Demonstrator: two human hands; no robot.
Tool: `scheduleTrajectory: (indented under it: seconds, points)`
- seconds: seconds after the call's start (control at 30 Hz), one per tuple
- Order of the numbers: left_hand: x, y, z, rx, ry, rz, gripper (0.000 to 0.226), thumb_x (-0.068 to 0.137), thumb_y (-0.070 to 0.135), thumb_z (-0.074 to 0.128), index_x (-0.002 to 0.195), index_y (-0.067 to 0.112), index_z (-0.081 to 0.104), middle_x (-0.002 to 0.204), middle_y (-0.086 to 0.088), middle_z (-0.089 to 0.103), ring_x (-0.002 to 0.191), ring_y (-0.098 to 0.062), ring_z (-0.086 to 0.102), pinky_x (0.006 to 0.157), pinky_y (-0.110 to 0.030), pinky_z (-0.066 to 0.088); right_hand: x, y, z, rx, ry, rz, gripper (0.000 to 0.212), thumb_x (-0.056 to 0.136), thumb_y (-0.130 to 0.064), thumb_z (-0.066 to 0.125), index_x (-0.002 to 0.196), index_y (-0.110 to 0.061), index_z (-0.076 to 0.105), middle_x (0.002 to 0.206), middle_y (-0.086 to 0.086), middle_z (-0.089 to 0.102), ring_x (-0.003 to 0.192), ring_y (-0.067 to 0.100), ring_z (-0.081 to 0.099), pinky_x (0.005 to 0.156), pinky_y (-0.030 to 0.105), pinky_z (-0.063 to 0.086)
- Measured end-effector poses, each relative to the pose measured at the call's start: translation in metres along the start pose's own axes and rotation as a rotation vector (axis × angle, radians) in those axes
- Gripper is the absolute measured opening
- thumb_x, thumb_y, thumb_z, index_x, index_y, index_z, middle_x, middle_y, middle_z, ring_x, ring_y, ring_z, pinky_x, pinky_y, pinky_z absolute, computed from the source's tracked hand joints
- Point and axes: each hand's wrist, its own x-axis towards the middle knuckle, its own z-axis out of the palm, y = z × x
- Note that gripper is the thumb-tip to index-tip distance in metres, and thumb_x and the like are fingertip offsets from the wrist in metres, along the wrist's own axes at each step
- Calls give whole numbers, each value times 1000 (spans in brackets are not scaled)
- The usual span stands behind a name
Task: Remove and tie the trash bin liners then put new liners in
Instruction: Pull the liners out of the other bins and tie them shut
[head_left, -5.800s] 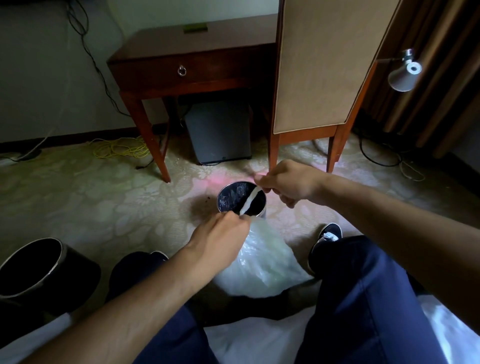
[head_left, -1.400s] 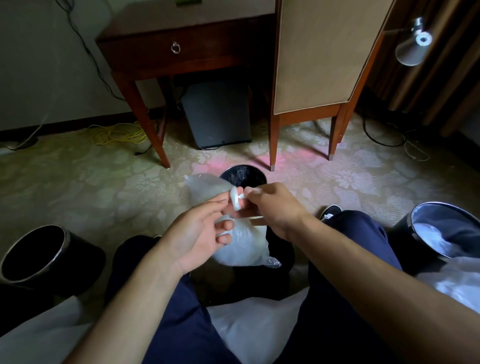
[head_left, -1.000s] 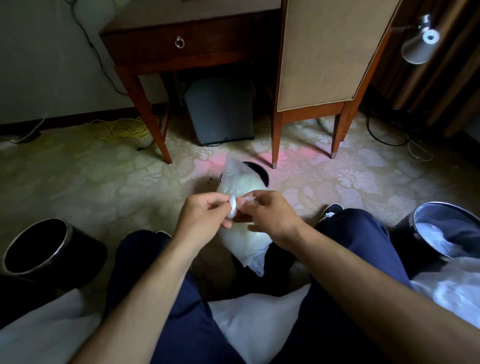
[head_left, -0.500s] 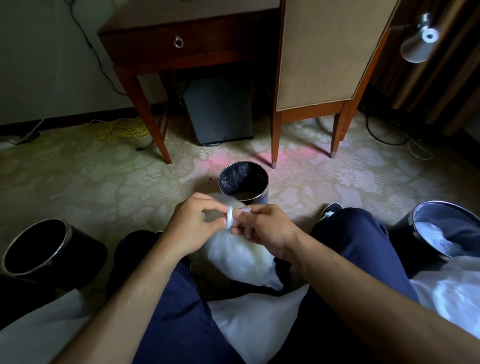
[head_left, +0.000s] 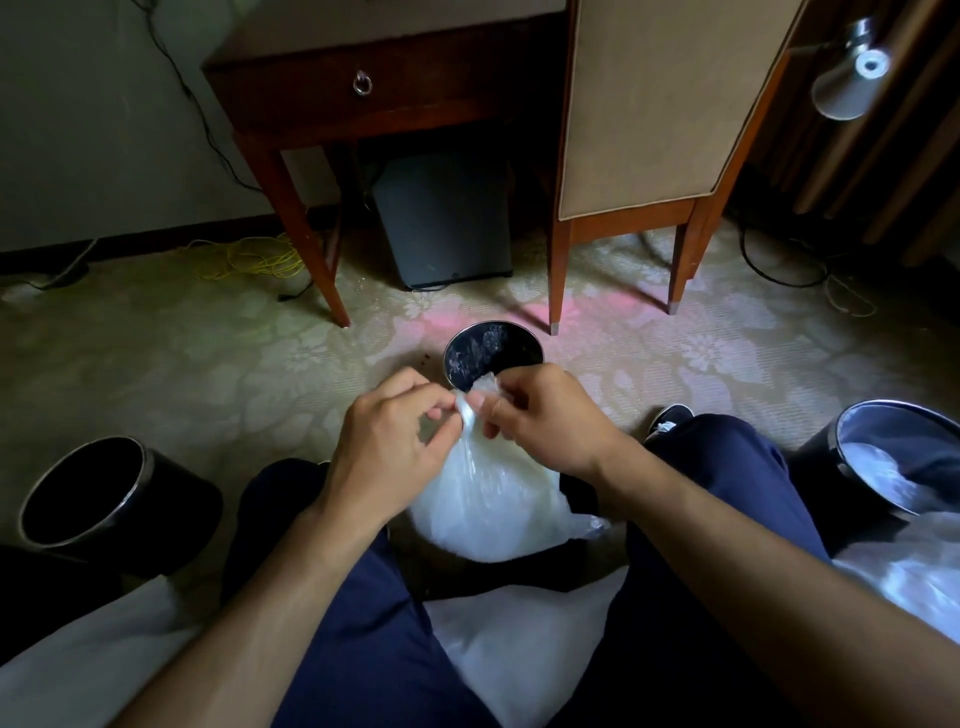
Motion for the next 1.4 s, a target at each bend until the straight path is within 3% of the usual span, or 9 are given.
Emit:
scheduleTrajectory:
  seconds: [0.23,0.33,0.47,0.57,0.77,0.9,1.17,1.3,1.4]
  points:
    - [4,11,3,-15,-38,55,7,87,12,63,88,5,65,89,-3,55,73,-12,53,65,-27,47,1,-7,-6,269,-113,48,25,104,-24,56,84,-10,59,68,1,56,61,16,61,58,35,50]
    - [11,13,1,5,-102,2,8,80,6,70,83,9,64,80,4,53,60,-3,44,60,-22,41,4,-10,-11,220,-134,71,20,103,-23,56,89,-11,63,79,6,59,68,24,71,50,34,54]
    - [22,20,-3,-148,-272,-212,15,87,9,65,77,14,54,57,-2,45,53,-9,51,57,-18,42,7,-6,-15,345,-157,88,24,103,-15,57,79,-11,59,68,1,53,60,14,58,44,28,44]
    - [26,28,-7,-490,-354,-365,7,96,9,60,89,7,58,66,-9,64,66,-14,73,66,-31,60,8,-7,-14,640,-192,105,19,104,-12,54,86,-6,55,66,7,54,56,15,53,41,22,35]
    - [31,32,-13,-649,-406,-417,11,94,4,57,99,12,61,80,-10,74,82,-22,73,70,-34,57,8,-2,-14,727,-186,-45,27,105,-18,52,95,6,60,62,12,49,52,19,50,43,21,30]
    - [31,40,-16,-614,-323,-436,7,94,13,60,90,15,66,55,-8,63,49,-19,62,51,-21,42,10,2,-14,813,-252,-11,24,103,-26,51,96,-3,55,76,28,48,44,20,36,35,20,28]
    - [28,45,-23,-584,-345,-530,13,97,15,56,88,12,64,52,-3,55,40,-18,45,44,-24,35,6,-10,-6,602,-219,25,33,111,-27,33,82,-13,39,54,9,42,33,19,39,35,23,21]
    - [22,42,-30,-760,-511,-656,16,99,3,46,94,-6,59,52,1,48,39,-10,35,38,-19,23,1,-8,0,583,-236,-48,36,111,-23,35,81,-12,51,67,10,57,55,25,42,50,29,34]
    - [19,41,-35,-979,-563,-727,20,101,2,41,97,-7,58,47,4,40,34,-7,32,37,-18,13,0,-10,-2,546,-275,-88,38,110,-25,38,78,-21,56,69,5,58,62,26,39,56,32,31]
